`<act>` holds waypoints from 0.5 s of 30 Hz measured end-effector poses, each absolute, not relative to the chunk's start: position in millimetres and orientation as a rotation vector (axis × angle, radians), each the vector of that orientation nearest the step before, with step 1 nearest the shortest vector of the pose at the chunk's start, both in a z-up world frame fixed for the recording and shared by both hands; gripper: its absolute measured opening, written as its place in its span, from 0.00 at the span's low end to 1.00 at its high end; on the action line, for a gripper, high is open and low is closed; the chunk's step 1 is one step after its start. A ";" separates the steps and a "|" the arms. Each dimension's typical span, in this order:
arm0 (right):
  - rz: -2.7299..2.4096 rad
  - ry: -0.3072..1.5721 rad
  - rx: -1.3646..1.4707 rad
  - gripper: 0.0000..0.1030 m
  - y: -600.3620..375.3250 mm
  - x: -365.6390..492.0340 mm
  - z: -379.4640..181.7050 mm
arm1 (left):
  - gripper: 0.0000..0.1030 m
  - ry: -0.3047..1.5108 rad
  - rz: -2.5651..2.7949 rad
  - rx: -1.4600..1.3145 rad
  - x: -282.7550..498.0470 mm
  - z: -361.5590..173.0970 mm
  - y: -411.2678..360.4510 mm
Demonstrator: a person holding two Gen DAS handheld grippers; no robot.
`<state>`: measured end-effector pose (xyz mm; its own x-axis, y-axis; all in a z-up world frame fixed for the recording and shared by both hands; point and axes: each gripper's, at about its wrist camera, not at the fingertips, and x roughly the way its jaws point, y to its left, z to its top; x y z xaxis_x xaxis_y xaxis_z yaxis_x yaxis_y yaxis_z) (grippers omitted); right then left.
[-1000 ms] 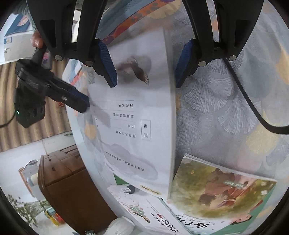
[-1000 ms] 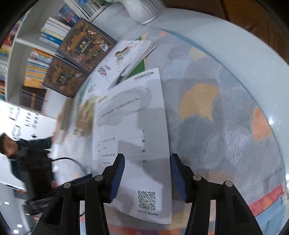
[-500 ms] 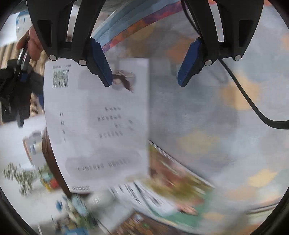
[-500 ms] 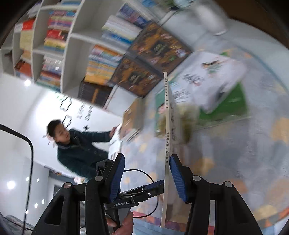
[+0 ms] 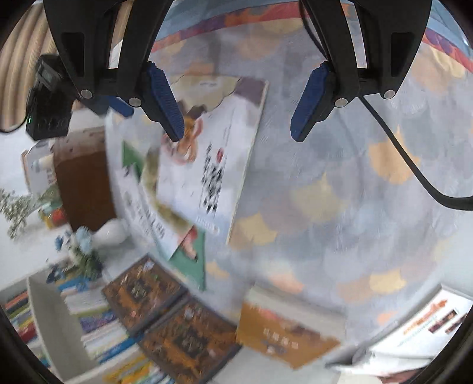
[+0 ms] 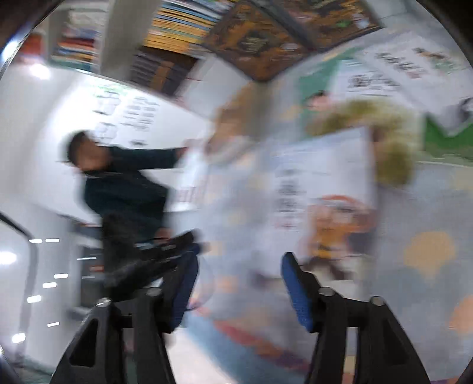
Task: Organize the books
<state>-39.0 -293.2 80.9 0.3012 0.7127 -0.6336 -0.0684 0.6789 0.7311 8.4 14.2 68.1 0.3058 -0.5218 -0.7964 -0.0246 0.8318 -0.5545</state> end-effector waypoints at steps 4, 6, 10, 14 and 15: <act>0.404 1.247 0.589 0.57 -297.4 -36.3 48.4 | 0.70 1.318 -0.399 -0.492 9.9 38.2 -7.1; 0.315 1.282 0.553 0.45 -300.7 -37.8 31.8 | 0.69 1.334 -0.403 -0.455 2.5 31.3 -10.0; 0.226 1.288 0.528 0.28 -305.2 -41.2 11.9 | 0.56 1.372 -0.419 -0.386 3.5 18.5 -14.8; 0.207 1.282 0.503 0.29 -291.2 -45.7 8.8 | 0.55 1.384 -0.517 -0.419 5.9 14.9 -20.8; 0.220 1.285 0.510 0.30 -286.9 -45.4 9.3 | 0.54 1.382 -0.514 -0.407 6.5 14.1 -22.7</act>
<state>-45.4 -286.9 9.3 0.2797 0.4324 -0.8572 0.1224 0.8695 0.4786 6.5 -22.7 14.1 0.1088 -0.5662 -0.8171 0.1047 0.8239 -0.5570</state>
